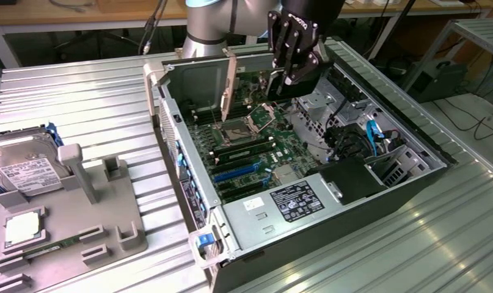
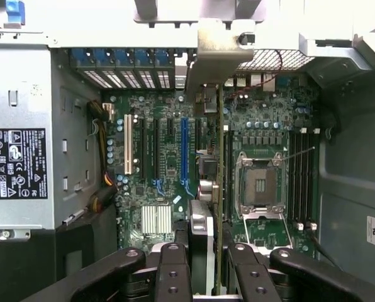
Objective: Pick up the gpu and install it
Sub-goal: 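Insert the gpu into the slot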
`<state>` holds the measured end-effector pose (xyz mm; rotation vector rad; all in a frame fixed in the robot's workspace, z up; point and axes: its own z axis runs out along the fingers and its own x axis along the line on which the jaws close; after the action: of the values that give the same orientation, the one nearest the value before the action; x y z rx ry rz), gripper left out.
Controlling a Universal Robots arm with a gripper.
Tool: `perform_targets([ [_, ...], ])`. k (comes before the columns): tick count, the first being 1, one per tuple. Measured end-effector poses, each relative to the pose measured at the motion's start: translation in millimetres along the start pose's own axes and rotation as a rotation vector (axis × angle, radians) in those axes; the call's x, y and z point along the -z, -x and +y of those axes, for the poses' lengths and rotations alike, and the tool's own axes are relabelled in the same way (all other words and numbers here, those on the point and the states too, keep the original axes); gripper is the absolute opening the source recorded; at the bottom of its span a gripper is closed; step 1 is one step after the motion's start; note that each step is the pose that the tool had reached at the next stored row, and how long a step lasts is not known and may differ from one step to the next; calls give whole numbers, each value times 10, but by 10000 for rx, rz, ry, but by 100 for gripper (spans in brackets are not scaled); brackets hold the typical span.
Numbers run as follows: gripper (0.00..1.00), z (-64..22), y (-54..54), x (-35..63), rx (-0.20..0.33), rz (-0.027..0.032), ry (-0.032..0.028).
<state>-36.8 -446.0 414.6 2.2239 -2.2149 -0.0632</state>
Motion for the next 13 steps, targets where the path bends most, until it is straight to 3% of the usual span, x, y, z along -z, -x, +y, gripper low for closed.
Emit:
perform_targets([
  [2,28,-1,6,-12,0,-3,-39],
  [5,28,-2,6,-58,-1,-11,-39],
  [9,28,-3,5,-114,-2,-68,-40],
  [13,28,-6,3,-187,-2,-69,-34],
])
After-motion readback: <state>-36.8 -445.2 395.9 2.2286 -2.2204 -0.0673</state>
